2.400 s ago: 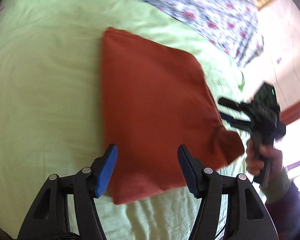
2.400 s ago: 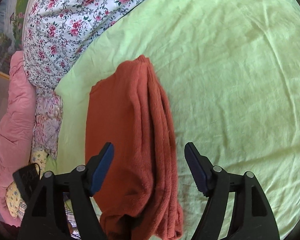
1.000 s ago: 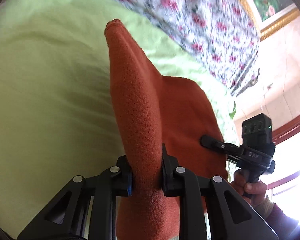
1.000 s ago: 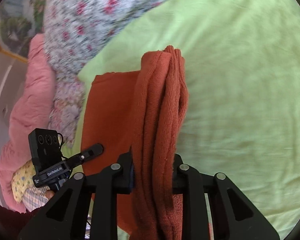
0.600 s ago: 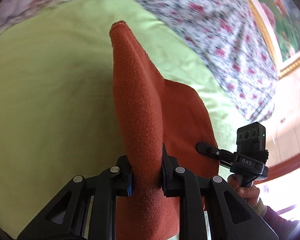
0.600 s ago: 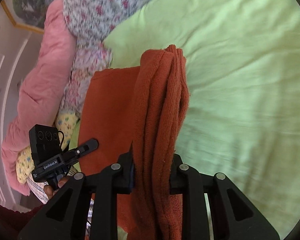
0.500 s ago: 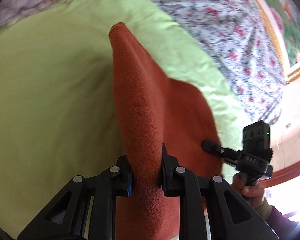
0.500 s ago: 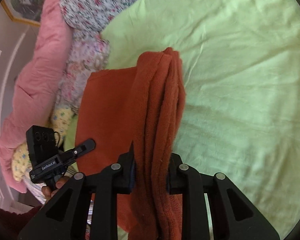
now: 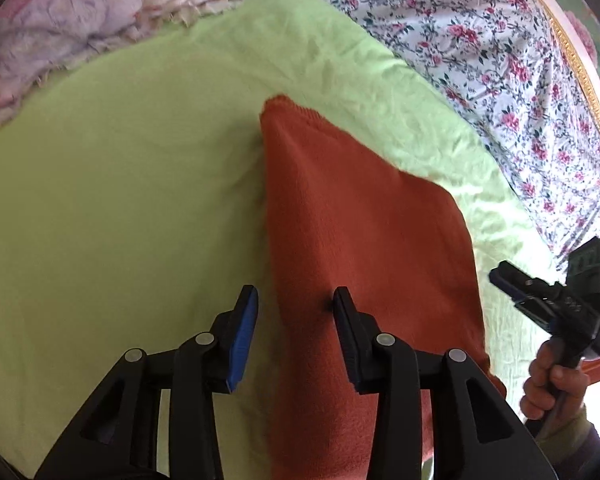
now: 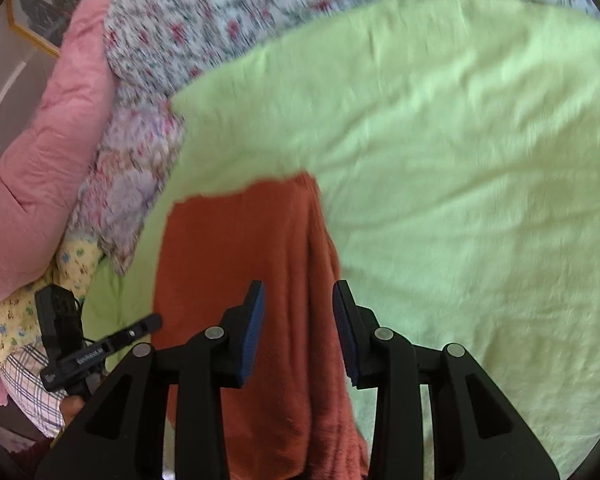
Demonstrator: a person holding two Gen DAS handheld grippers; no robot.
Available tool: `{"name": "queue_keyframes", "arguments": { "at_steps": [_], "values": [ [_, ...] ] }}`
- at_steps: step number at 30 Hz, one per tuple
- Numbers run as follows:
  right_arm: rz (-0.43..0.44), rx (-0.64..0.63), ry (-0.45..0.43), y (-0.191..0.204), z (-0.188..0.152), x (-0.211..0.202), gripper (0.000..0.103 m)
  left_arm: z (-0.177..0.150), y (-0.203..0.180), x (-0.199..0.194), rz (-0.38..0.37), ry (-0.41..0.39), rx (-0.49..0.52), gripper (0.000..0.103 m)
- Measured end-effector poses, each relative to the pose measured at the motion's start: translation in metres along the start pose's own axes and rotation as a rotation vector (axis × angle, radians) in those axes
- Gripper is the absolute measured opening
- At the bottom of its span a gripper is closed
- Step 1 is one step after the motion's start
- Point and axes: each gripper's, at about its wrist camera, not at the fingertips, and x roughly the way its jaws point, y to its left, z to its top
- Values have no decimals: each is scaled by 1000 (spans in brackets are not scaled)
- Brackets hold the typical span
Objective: Fold small clothes
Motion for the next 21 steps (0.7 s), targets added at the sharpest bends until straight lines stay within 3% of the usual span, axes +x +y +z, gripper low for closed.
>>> {"name": "queue_keyframes", "arguments": {
  "at_steps": [7,8,9,10,14,16,21],
  "values": [
    [33,54,77,-1,18,40,36,14,1,12,36,9,-22,41],
    [26,74,94,-4,18,48,32,15,1,16,40,14,-25,41],
    [31,94,106,-8,19,53,10,15,1,18,43,18,-25,41],
    [43,98,105,-8,20,53,11,17,-1,20,46,22,-25,40],
    [145,45,-33,13,37,12,10,22,-16,18,68,8,16,39],
    [109,12,-44,14,42,5,10,22,-21,23,92,25,42,40],
    [-22,14,64,-16,33,45,10,21,-19,40,126,42,52,38]
  ]
}}
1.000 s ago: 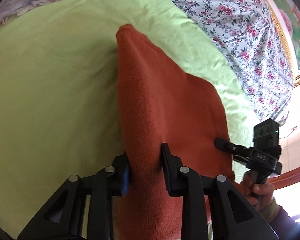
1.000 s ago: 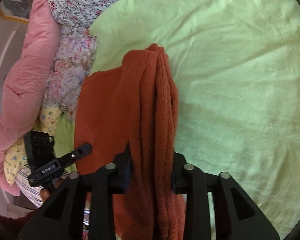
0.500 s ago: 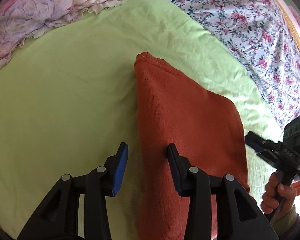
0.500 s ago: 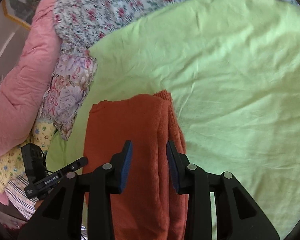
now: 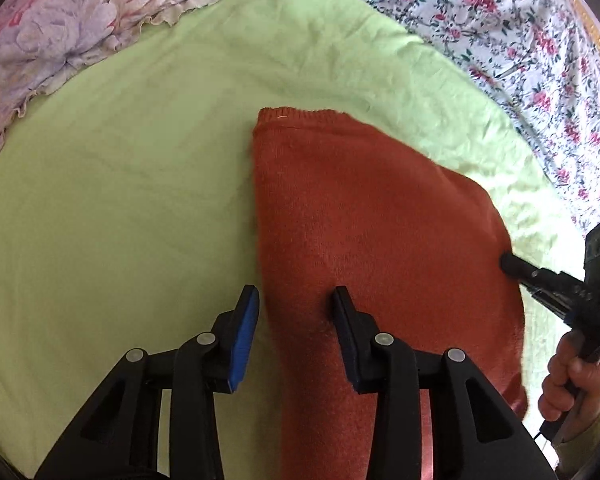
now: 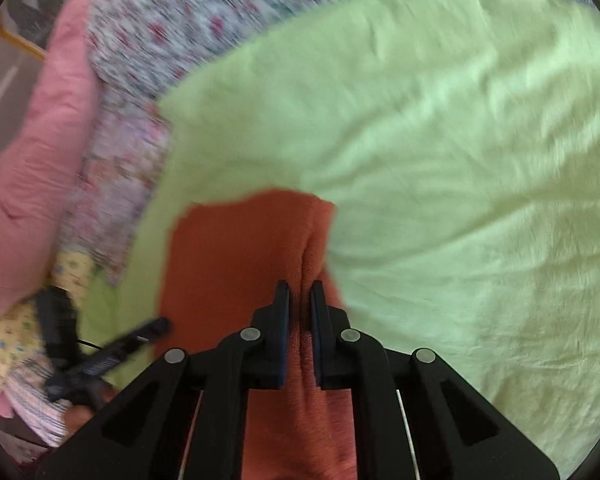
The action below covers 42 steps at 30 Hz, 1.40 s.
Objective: Fold small clothes
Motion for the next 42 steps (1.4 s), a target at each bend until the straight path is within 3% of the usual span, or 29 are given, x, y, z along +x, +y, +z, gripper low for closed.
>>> {"name": "queue_keyframes", "arguments": {
  "at_steps": [7,12,18,23,27,33,34,35,36,39,42],
  "values": [
    [-78,-38,14,-3,0,18,12,0,-1,0,18,0,-7,40],
    [-40,13,-1,-9,-7,-17,16,-21,-5,-24,-31,11,17,39],
    [11,16,16,-14,-48,-58,18,-67,-5,-51,-87,60,26,40],
    [-10,9,6,-18,-93,-77,20,-100,-2,-60,-111,106,1,41],
    [-5,80,35,-27,-121,-75,39,-118,-1,-55,-119,151,-13,45],
    [31,118,42,-31,-135,-67,41,-133,7,-31,-169,220,-76,50],
    [42,120,53,-30,-134,-63,40,-134,9,-25,-179,233,-89,45],
    [49,116,61,-28,-134,-62,25,-135,11,-23,-197,234,-104,29],
    [50,106,61,-24,-135,-62,5,-134,12,-23,-216,238,-116,26],
    [119,81,-2,-13,-132,-83,5,-133,12,-35,-245,206,-111,16],
    [77,38,-18,-12,-131,-93,5,-135,11,-37,-258,203,-97,14]
  ]
}}
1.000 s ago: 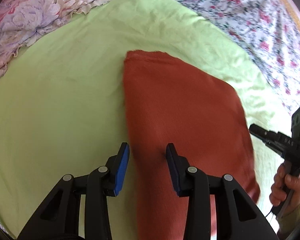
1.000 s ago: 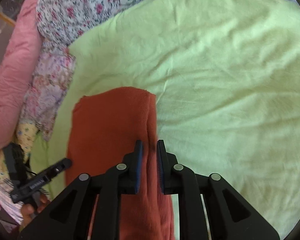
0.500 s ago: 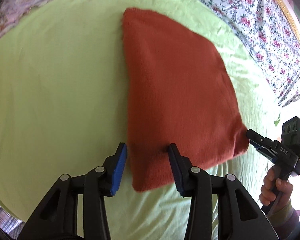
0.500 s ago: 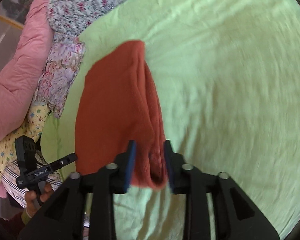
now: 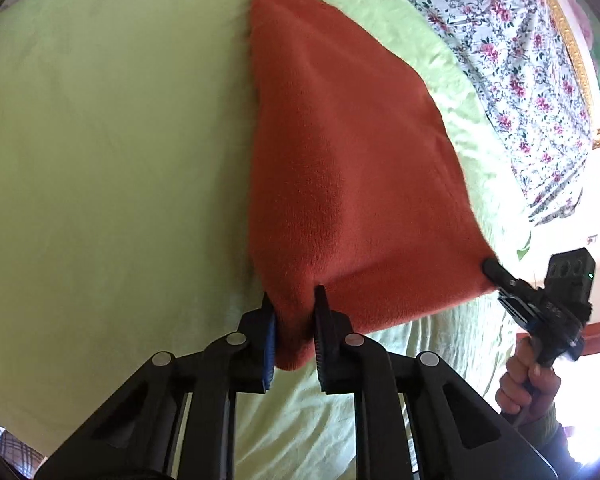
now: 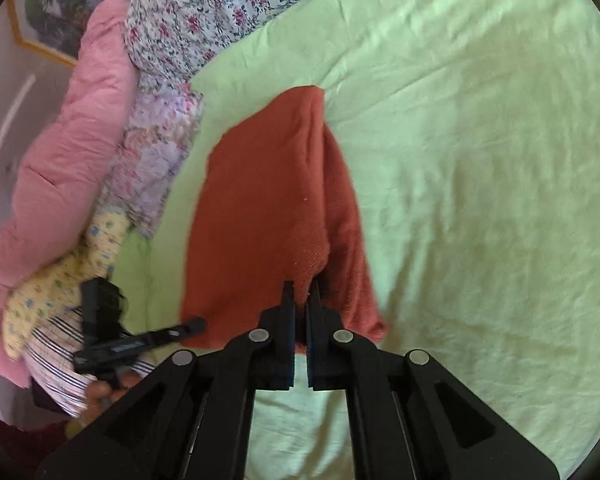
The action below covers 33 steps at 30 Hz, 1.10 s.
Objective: Fold small clothes
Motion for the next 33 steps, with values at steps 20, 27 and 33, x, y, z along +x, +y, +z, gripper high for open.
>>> {"name": "queue_keyframes", "arguments": {
  "at_steps": [20,27,33],
  "values": [
    [-198,16,46,-21,-5,8,25,-4,-6,-27,103,-36,90,23],
    [-105,-86,-32,25,31,9,25,31,-32,-39,47,-112,132,23],
    [-109,-137,15,37,45,43,25,53,-44,-13,46,-106,158,23]
  ]
}}
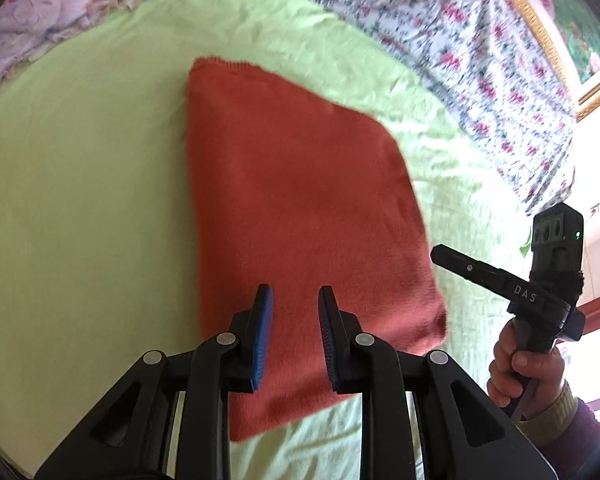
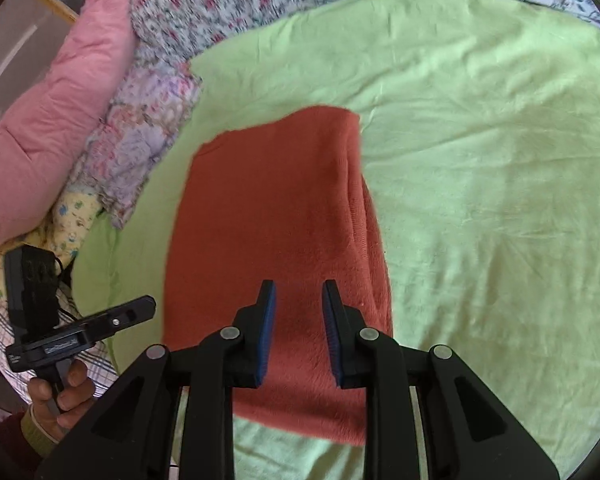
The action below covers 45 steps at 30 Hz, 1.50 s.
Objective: Fold small clothes
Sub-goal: 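Open both grippers and withdraw them from the folded sweater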
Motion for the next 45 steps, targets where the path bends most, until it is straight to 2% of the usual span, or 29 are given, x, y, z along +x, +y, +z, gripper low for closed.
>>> {"name": "queue_keyframes", "arguments": {
  "at_steps": [3,5,10,13,20,27,29,33,40,43,45],
  "values": [
    [-38,25,35,-14,1,15,25,2,5,21,34,33,1,19],
    [-58,45,59,-23,0,26,25,2,8,34,61,58,18,11],
    [-88,96,67,-39,2,37,27,4,12,37,53,57,-15,8],
    [-60,127,41,-39,3,24,27,0,4,23,51,33,-11,14],
    [-29,54,-42,-10,-10,-20,27,-20,-6,-8,95,1,39,23],
    [-5,22,-19,14,-44,-32,27,-52,-1,-21,136,17,77,28],
    [-8,16,-4,20,-55,-29,28,-60,2,-24,140,23,89,33],
    [-41,45,26,17,-75,-27,28,-76,0,-29,148,31,142,34],
    [-89,87,0,19,-103,-46,28,-95,-3,-52,151,0,211,50],
    [-104,84,-28,26,-112,-56,36,-101,-4,-61,163,-18,243,57],
    [-118,70,-50,35,-120,-61,48,-105,-4,-68,181,-29,268,60]
  ]
}}
